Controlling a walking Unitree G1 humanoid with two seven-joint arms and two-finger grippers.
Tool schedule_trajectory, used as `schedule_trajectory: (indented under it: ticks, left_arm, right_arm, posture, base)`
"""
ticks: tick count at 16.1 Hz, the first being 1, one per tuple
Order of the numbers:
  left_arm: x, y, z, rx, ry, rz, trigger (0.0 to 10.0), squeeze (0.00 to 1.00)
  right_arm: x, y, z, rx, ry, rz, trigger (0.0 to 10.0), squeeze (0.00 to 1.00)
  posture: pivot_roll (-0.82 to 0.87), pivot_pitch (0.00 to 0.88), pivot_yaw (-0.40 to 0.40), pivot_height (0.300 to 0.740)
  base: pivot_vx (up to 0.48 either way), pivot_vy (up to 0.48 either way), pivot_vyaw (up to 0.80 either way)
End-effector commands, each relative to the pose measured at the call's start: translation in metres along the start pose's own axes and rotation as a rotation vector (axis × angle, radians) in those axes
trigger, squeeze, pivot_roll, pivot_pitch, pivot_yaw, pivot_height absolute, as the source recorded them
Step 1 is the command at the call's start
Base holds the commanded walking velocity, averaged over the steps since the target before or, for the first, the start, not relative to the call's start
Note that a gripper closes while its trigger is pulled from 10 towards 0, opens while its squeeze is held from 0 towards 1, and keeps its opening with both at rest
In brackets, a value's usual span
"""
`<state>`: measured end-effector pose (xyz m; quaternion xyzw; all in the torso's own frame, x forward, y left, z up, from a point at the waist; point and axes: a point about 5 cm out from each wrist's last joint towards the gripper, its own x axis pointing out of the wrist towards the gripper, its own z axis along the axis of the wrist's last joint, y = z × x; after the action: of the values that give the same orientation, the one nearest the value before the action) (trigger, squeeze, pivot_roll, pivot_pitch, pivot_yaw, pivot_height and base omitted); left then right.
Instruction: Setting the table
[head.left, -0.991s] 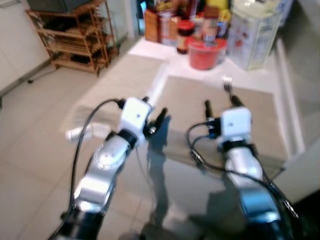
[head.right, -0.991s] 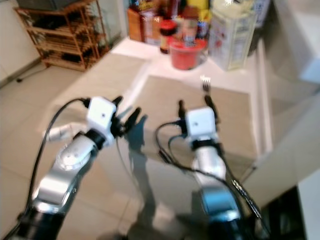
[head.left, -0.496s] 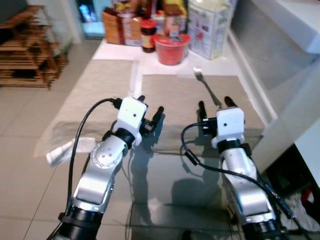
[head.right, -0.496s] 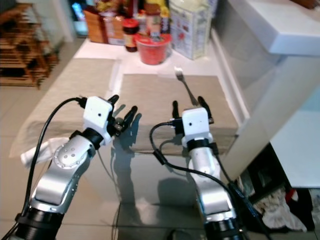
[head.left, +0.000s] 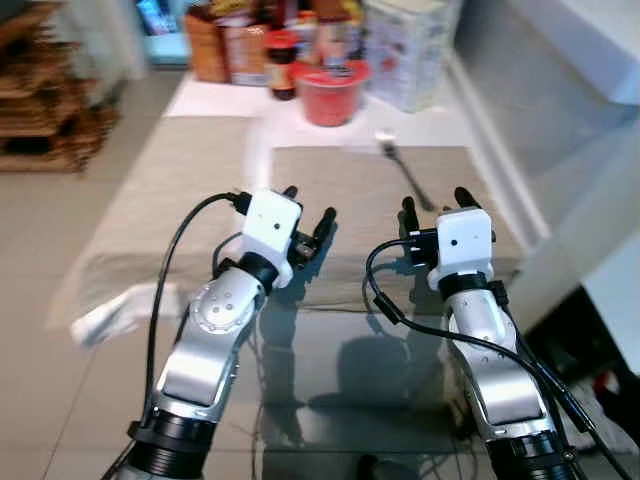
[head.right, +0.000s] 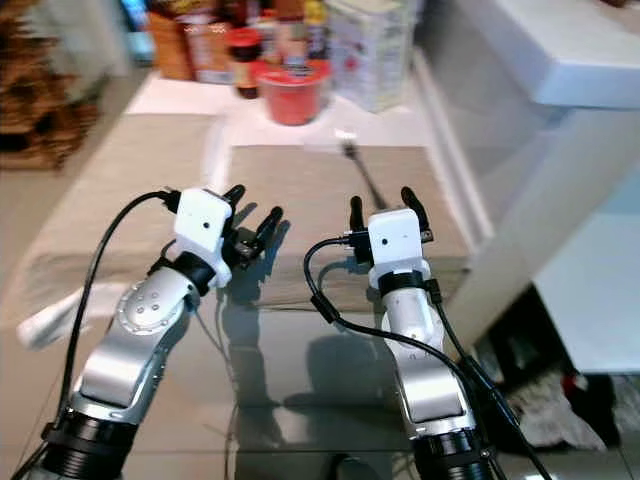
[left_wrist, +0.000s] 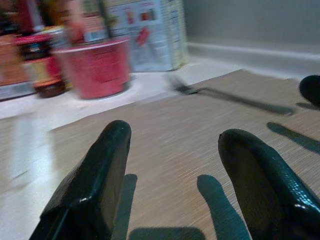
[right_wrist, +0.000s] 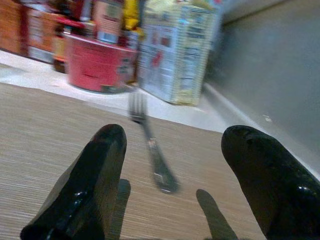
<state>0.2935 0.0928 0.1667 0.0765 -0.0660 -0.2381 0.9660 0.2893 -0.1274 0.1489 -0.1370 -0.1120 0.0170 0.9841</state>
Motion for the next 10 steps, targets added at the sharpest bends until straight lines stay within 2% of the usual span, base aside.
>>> schedule_trajectory:
  ticks: [1, 9, 10]
  left_arm:
    - [-0.0008, 0.0001, -0.0015, 0.012, 0.011, 0.002, 10.0, 0.0]
    - [0.0004, -0.0009, -0.0008, 0.003, 0.007, 0.008, 10.0, 0.0]
    - [0.0003, -0.0012, -0.0014, 0.001, 0.008, 0.006, 10.0, 0.0]
  right_arm:
    - [-0.0005, 0.0006, -0.001, -0.014, 0.0, -0.002, 10.0, 0.0]
    - [-0.0001, 0.0024, -0.0007, -0.02, -0.006, 0.016, 10.0, 0.0]
    - [-0.0006, 0.0024, -0.0012, -0.012, 0.007, 0.021, 10.0, 0.0]
  posture:
    - [0.01, 0.051, 0.027, 0.74]
    - [0.01, 0.048, 0.03, 0.74]
    - [0.0, 0.041, 0.031, 0.74]
  base:
    - [0.0, 0.0, 0.0]
    - [0.0, 0.0, 0.0]
    - [0.0, 0.0, -0.46]
